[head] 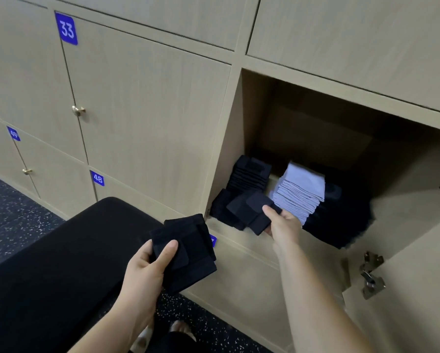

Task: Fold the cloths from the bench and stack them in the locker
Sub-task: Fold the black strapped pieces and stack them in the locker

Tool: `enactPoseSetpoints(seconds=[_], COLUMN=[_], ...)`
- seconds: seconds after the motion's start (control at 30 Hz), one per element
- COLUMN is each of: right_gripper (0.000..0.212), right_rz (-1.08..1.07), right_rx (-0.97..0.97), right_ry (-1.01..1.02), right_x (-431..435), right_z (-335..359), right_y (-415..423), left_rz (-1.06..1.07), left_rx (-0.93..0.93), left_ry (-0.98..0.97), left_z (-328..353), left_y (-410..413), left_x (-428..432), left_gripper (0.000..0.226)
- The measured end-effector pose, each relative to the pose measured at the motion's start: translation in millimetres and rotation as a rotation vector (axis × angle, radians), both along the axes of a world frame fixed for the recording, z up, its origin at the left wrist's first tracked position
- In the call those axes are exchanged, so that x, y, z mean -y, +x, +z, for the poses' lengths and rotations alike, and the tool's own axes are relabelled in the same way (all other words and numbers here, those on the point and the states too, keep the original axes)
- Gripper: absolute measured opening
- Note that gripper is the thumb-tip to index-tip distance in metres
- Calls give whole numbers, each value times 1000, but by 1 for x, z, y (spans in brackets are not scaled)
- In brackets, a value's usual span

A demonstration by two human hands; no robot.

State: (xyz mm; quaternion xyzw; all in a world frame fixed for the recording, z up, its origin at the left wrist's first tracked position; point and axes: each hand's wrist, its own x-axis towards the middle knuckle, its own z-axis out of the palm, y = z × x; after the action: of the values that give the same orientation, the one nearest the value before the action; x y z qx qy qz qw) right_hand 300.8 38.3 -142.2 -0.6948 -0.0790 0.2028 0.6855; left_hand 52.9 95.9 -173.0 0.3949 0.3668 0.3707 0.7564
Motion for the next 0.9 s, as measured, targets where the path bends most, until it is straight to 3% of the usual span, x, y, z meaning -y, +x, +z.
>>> enactPoseSetpoints(seconds=[0.47, 0.63, 0.9], right_gripper=[4, 39, 26], right_rz=[155, 126, 92], right_rx=[80, 186, 334], right_ry=[-129, -194, -366], right_x=[-83, -91, -94], right_z=[-48, -58, -66], right_y=[69, 79, 72], left_rz=[-69, -68, -68], left_rx=[18, 26, 32], left_ry=[-39, -52, -50], left_z=[-35, -43, -45], left_y=[37, 37, 36], left_x=[-38, -43, -44], left_gripper=[33, 30, 32])
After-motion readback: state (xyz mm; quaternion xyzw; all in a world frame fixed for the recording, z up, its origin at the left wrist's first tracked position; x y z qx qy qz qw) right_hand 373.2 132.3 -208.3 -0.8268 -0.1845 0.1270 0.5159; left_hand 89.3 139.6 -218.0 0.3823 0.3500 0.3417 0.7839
